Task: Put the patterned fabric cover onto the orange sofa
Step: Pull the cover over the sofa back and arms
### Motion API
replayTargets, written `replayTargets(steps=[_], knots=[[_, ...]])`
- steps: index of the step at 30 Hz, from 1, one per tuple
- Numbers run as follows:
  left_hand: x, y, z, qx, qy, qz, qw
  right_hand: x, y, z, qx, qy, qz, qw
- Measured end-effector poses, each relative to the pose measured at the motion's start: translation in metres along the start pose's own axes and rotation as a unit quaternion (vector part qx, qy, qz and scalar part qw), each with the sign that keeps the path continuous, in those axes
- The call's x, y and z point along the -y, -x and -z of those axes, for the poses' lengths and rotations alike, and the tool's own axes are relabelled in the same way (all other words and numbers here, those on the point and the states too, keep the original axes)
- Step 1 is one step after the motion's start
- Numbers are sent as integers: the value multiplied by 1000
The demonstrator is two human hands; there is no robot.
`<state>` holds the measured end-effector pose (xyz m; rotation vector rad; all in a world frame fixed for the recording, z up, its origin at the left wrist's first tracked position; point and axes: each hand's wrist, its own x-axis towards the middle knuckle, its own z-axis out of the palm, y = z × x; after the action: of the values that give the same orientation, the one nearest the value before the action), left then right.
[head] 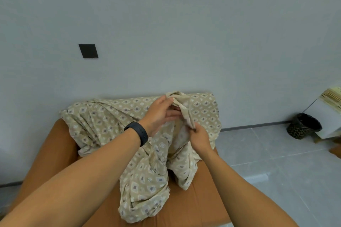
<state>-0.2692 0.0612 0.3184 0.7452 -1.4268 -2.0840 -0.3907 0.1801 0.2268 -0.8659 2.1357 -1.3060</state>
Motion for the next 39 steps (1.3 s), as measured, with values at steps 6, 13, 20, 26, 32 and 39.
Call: replayTargets(steps=[6,13,20,26,32,39], knots=[[27,-13,20,17,-244,-30,969,105,-28,64,-167,-9,180,969],[48,-45,-20,-225,-398,-134,879,122,-31,76,-31,0,186,982],[54,-61,-9,-195,-535,-130,812,75,-27,98,26,52,146,988],[58,-53,-22,11,-538,-63,841,2,-38,93,13,178,126,976],[60,-50,-27,-29,-559,-110,821,-127,-29,97,-10,310,-49,949],[24,-76,-27,-155,-526,-128,827,-79,-87,159,-78,353,-81,929]])
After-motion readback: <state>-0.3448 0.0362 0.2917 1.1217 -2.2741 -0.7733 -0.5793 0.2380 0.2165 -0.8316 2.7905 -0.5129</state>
